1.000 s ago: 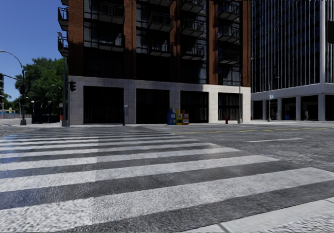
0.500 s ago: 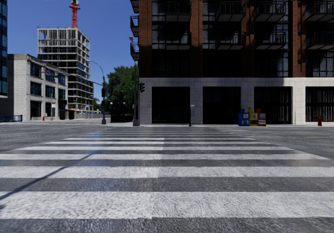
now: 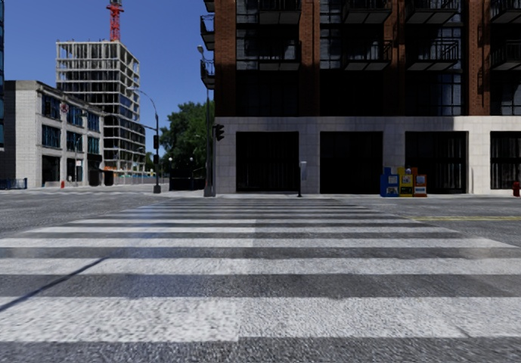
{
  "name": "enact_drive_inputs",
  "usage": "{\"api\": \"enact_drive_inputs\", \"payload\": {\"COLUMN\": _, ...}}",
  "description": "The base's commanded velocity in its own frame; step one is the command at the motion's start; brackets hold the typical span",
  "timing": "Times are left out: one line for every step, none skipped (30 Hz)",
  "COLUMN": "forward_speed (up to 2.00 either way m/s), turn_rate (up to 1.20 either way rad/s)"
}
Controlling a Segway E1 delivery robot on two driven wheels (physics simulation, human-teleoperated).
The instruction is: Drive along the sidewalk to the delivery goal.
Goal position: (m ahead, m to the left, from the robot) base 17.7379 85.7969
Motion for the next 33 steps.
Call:
{"api": "enact_drive_inputs", "payload": {"forward_speed": 2.0, "turn_rate": 0.0}}
{"api": "enact_drive_inputs", "payload": {"forward_speed": 2.0, "turn_rate": 0.0}}
{"api": "enact_drive_inputs", "payload": {"forward_speed": 2.0, "turn_rate": 0.0}}
{"api": "enact_drive_inputs", "payload": {"forward_speed": 2.0, "turn_rate": 0.0}}
{"api": "enact_drive_inputs", "payload": {"forward_speed": 2.0, "turn_rate": 0.0}}
{"api": "enact_drive_inputs", "payload": {"forward_speed": 2.0, "turn_rate": 0.0}}
{"api": "enact_drive_inputs", "payload": {"forward_speed": 2.0, "turn_rate": 0.0}}
{"api": "enact_drive_inputs", "payload": {"forward_speed": 2.0, "turn_rate": 0.0}}
{"api": "enact_drive_inputs", "payload": {"forward_speed": 2.0, "turn_rate": 0.0}}
{"api": "enact_drive_inputs", "payload": {"forward_speed": 2.0, "turn_rate": 0.0}}
{"api": "enact_drive_inputs", "payload": {"forward_speed": 2.0, "turn_rate": 0.0}}
{"api": "enact_drive_inputs", "payload": {"forward_speed": 2.0, "turn_rate": 0.0}}
{"api": "enact_drive_inputs", "payload": {"forward_speed": 2.0, "turn_rate": 0.0}}
{"api": "enact_drive_inputs", "payload": {"forward_speed": 2.0, "turn_rate": 0.0}}
{"api": "enact_drive_inputs", "payload": {"forward_speed": 2.0, "turn_rate": 0.0}}
{"api": "enact_drive_inputs", "payload": {"forward_speed": 2.0, "turn_rate": 0.0}}
{"api": "enact_drive_inputs", "payload": {"forward_speed": 2.0, "turn_rate": 0.0}}
{"api": "enact_drive_inputs", "payload": {"forward_speed": 2.0, "turn_rate": 0.0}}
{"api": "enact_drive_inputs", "payload": {"forward_speed": 2.0, "turn_rate": 0.0}}
{"api": "enact_drive_inputs", "payload": {"forward_speed": 2.0, "turn_rate": 0.0}}
{"api": "enact_drive_inputs", "payload": {"forward_speed": 2.0, "turn_rate": 0.0}}
{"api": "enact_drive_inputs", "payload": {"forward_speed": 2.0, "turn_rate": 0.0}}
{"api": "enact_drive_inputs", "payload": {"forward_speed": 2.0, "turn_rate": 0.0}}
{"api": "enact_drive_inputs", "payload": {"forward_speed": 2.0, "turn_rate": 0.0}}
{"api": "enact_drive_inputs", "payload": {"forward_speed": 2.0, "turn_rate": 0.0}}
{"api": "enact_drive_inputs", "payload": {"forward_speed": 2.0, "turn_rate": 0.0}}
{"api": "enact_drive_inputs", "payload": {"forward_speed": 2.0, "turn_rate": 0.0}}
{"api": "enact_drive_inputs", "payload": {"forward_speed": 2.0, "turn_rate": 0.0}}
{"api": "enact_drive_inputs", "payload": {"forward_speed": 2.0, "turn_rate": 0.0}}
{"api": "enact_drive_inputs", "payload": {"forward_speed": 2.0, "turn_rate": 0.0}}
{"api": "enact_drive_inputs", "payload": {"forward_speed": 2.0, "turn_rate": 0.0}}
{"api": "enact_drive_inputs", "payload": {"forward_speed": 2.0, "turn_rate": 0.0}}
{"api": "enact_drive_inputs", "payload": {"forward_speed": 2.0, "turn_rate": 0.0}}
